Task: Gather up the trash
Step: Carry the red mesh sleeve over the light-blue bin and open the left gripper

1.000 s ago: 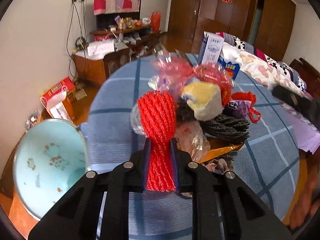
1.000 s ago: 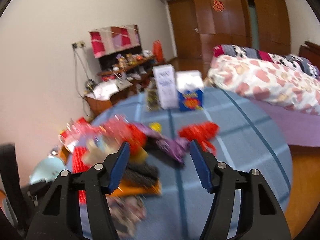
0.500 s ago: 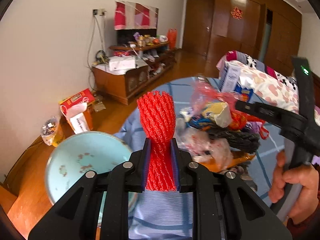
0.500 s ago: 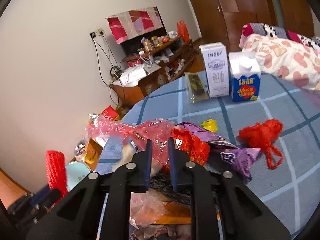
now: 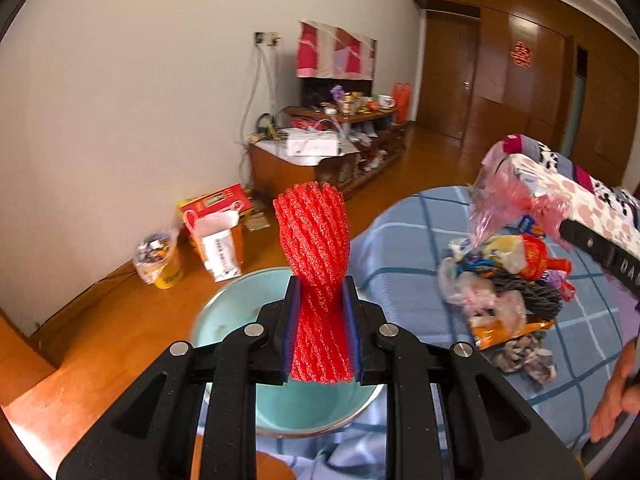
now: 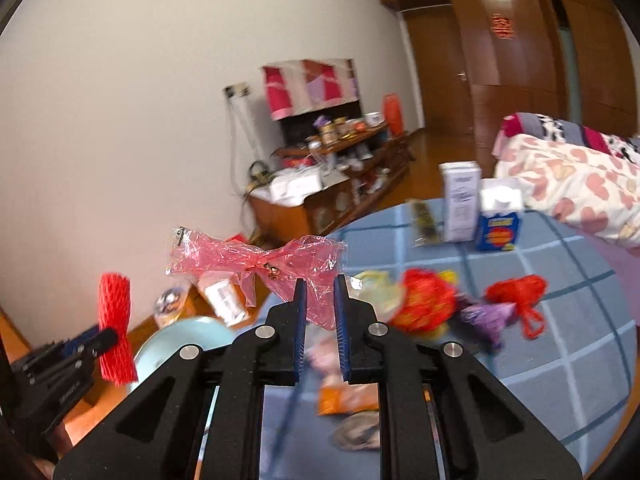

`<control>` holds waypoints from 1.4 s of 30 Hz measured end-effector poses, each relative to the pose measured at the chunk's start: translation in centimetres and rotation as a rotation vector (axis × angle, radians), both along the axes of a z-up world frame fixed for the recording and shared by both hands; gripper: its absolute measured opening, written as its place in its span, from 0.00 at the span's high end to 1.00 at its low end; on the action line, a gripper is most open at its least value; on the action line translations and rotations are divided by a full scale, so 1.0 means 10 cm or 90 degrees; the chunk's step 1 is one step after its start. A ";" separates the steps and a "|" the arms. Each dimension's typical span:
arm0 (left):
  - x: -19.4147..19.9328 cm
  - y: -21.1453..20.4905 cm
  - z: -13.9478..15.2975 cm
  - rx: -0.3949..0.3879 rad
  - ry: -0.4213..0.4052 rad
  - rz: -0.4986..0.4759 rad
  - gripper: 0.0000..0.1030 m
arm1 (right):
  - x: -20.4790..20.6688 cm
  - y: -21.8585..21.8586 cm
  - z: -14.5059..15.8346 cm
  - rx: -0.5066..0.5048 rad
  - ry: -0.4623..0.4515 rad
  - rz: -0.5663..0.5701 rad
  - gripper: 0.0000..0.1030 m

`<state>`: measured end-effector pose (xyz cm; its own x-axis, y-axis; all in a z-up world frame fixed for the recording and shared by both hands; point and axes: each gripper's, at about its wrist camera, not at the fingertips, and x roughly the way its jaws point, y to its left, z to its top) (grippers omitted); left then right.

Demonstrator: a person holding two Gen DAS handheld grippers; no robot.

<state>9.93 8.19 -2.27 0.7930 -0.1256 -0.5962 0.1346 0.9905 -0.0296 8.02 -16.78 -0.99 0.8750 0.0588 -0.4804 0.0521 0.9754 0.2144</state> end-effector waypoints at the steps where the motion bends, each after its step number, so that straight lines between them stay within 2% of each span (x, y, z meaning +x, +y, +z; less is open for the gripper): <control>1: -0.02 0.05 -0.03 0.007 0.003 0.007 0.80 | 0.01 0.11 -0.03 -0.007 0.006 0.010 0.86; 7: -0.03 0.27 -0.17 0.014 0.035 0.036 0.80 | 0.20 0.62 -0.28 -0.038 0.055 0.063 0.86; 13: 0.03 0.48 -0.28 0.015 0.056 0.059 0.80 | 0.35 0.92 -0.51 -0.060 0.095 0.095 0.86; 19: 0.12 0.49 -0.45 0.018 0.086 0.059 0.80 | 0.49 1.15 -0.74 -0.060 0.138 0.128 0.85; 21: 0.14 0.48 -0.51 0.018 0.099 0.058 0.80 | 0.56 1.21 -0.80 -0.060 0.152 0.150 0.81; 24: 0.18 0.47 -0.61 0.035 0.113 0.061 0.77 | 0.61 1.24 -0.86 -0.041 0.171 0.174 0.62; 26: 0.19 0.45 -0.64 0.057 0.111 0.072 0.59 | 0.59 1.22 -0.85 -0.038 0.166 0.174 0.54; 27: 0.19 0.45 -0.64 0.062 0.107 0.076 0.45 | 0.57 1.20 -0.82 -0.039 0.160 0.171 0.50; 30: 0.17 0.42 -0.59 0.071 0.095 0.084 0.42 | 0.51 1.14 -0.74 -0.040 0.147 0.157 0.49; 33: 0.14 0.42 -0.53 0.069 0.083 0.093 0.31 | 0.45 1.06 -0.68 -0.045 0.141 0.142 0.49; 36: 0.11 0.40 -0.48 0.071 0.074 0.102 0.29 | 0.37 0.96 -0.64 -0.050 0.136 0.121 0.47; 42: 0.02 0.34 -0.36 0.064 0.057 0.108 0.17 | 0.24 0.76 -0.60 -0.042 0.131 0.087 0.45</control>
<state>10.12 11.59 -5.85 0.7413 0.0693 -0.6676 -0.0333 0.9972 0.0665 10.46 -9.21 -6.94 0.7441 0.1326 -0.6547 -0.0459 0.9879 0.1479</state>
